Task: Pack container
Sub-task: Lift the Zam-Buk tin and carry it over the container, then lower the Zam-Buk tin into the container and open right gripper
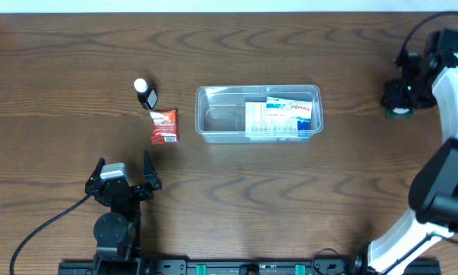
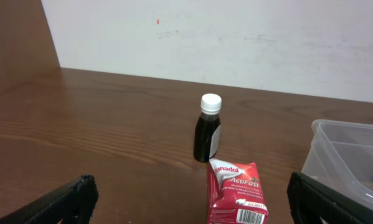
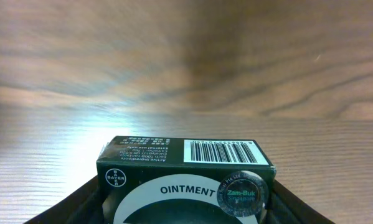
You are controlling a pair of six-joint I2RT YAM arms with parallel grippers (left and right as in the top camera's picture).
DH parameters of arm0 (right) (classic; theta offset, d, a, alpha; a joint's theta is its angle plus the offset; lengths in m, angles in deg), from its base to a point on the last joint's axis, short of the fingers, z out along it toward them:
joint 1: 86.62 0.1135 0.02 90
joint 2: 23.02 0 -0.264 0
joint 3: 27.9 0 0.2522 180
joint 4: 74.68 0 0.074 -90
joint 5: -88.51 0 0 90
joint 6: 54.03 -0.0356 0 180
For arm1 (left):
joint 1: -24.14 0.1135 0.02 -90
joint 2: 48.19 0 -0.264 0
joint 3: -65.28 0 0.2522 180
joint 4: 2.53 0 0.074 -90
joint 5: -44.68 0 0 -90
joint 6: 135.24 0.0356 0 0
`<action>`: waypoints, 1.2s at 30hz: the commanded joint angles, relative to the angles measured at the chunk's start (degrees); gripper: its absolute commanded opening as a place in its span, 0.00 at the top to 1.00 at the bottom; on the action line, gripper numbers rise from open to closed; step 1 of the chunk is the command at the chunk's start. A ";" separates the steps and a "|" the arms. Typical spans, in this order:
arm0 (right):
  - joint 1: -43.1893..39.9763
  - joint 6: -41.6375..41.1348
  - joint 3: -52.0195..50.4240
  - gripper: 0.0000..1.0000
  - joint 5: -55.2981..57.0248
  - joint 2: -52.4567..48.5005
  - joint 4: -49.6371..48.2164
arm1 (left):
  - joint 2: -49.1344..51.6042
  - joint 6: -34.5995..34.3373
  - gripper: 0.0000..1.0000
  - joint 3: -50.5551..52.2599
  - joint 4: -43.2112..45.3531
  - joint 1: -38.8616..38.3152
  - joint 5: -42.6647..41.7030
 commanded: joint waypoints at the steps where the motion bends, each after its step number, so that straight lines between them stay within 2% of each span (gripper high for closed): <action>1: 4.66 -7.08 1.51 0.39 -1.99 5.99 0.70 | -0.39 0.57 0.02 1.70 -1.01 0.24 0.04; 9: 16.59 -16.90 1.42 0.38 -4.61 9.55 -0.72 | -0.39 0.57 0.02 1.70 -1.01 0.24 0.04; 15: 27.04 -20.92 1.36 0.39 -4.48 8.55 -6.99 | -0.39 0.57 0.02 1.70 -1.01 0.24 0.04; 22: 36.76 -26.36 1.36 0.38 2.10 7.63 -10.95 | -0.39 0.57 0.02 1.70 -1.01 0.24 0.04; 36: 44.68 -33.35 1.33 0.39 4.39 0.39 -9.99 | -0.39 0.57 0.02 1.70 -1.01 0.24 0.04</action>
